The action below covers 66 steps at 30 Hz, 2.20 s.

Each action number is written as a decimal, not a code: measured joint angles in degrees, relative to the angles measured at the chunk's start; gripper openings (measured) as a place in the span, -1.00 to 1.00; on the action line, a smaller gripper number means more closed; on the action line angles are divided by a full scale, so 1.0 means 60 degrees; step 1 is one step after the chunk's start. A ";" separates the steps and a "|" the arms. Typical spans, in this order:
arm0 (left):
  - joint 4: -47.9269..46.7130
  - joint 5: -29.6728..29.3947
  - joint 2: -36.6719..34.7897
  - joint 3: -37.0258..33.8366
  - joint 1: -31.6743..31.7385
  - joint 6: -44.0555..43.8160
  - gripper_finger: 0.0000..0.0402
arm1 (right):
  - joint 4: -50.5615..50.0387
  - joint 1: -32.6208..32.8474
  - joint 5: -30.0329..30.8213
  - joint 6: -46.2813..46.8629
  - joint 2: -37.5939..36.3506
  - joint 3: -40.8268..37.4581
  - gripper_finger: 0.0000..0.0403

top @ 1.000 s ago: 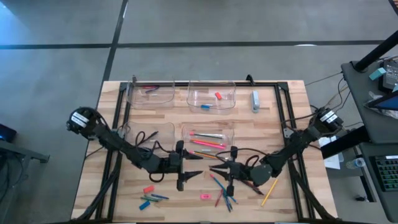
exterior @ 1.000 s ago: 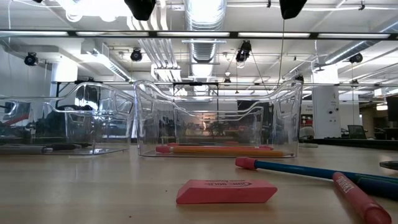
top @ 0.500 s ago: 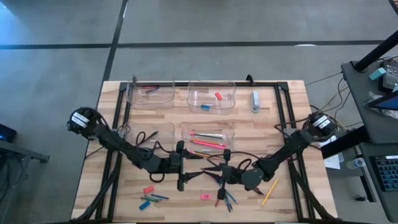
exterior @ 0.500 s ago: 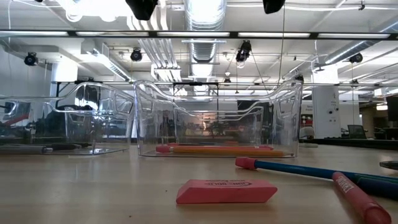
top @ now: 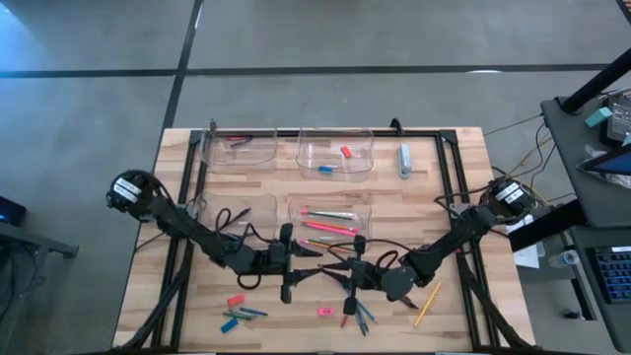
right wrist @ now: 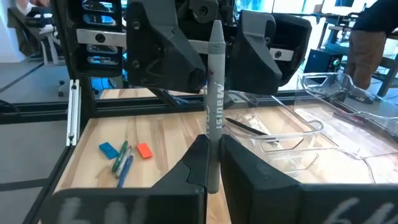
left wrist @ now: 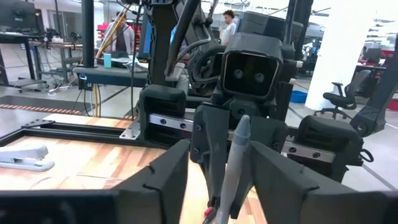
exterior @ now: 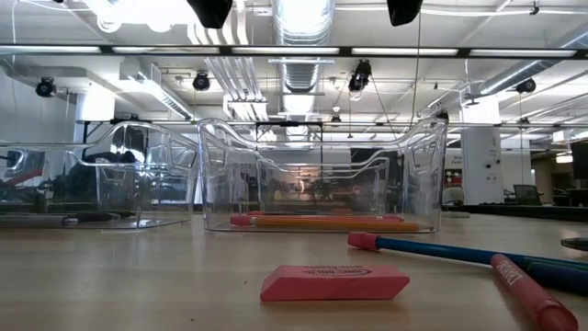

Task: Sort crayons/erasers/pens/pencils in bins
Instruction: Put the top gray crayon into the top left transparent bin

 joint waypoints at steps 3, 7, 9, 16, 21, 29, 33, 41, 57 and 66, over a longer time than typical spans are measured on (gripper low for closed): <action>0.0000 0.0023 0.0000 0.0018 0.0000 0.0000 -0.39 | -0.0008 -0.0015 -0.0001 0.0024 0.0000 0.0000 -0.91; -0.0008 0.0106 0.0000 0.0004 0.0000 0.0000 -0.63 | -0.0020 -0.0018 0.0000 0.0032 0.0000 0.0000 -0.91; -0.0120 0.0245 0.0000 0.0024 0.0000 0.0000 -0.77 | -0.0018 -0.0025 0.0000 0.0029 0.0000 0.0000 -0.91; -0.0164 0.0408 0.0000 0.0018 0.0005 0.0007 -0.91 | -0.0160 -0.0036 -0.0033 -0.0077 0.0000 0.0003 -0.78; -0.0166 0.0409 0.0000 0.0018 0.0018 0.0033 -0.93 | -0.0775 -0.0050 -0.0435 0.0270 -0.0011 0.0004 -0.49; -0.0274 0.0422 -0.0136 -0.0008 0.0022 0.0286 -0.94 | -0.1341 -0.0051 -0.0645 0.0648 -0.0285 0.0004 0.10; -0.1605 0.0048 -0.0757 0.0050 0.0018 0.0598 -0.94 | -0.1881 -0.0028 -0.0623 0.0703 -0.0620 0.0004 0.37; -0.8521 -0.3351 -0.3604 0.0658 0.0867 0.1000 -0.94 | -0.4006 0.0036 -0.0597 0.1985 -0.1502 0.0004 0.58; -1.4182 -0.0155 -0.4377 0.0678 1.0042 0.1697 -0.95 | -0.4151 0.0007 0.0004 0.1951 -0.1388 -0.0007 0.45; -1.4083 -0.0722 -0.3114 0.0810 1.0729 0.2695 -0.85 | -0.4229 0.0007 -0.0001 0.1886 -0.1384 -0.0011 0.45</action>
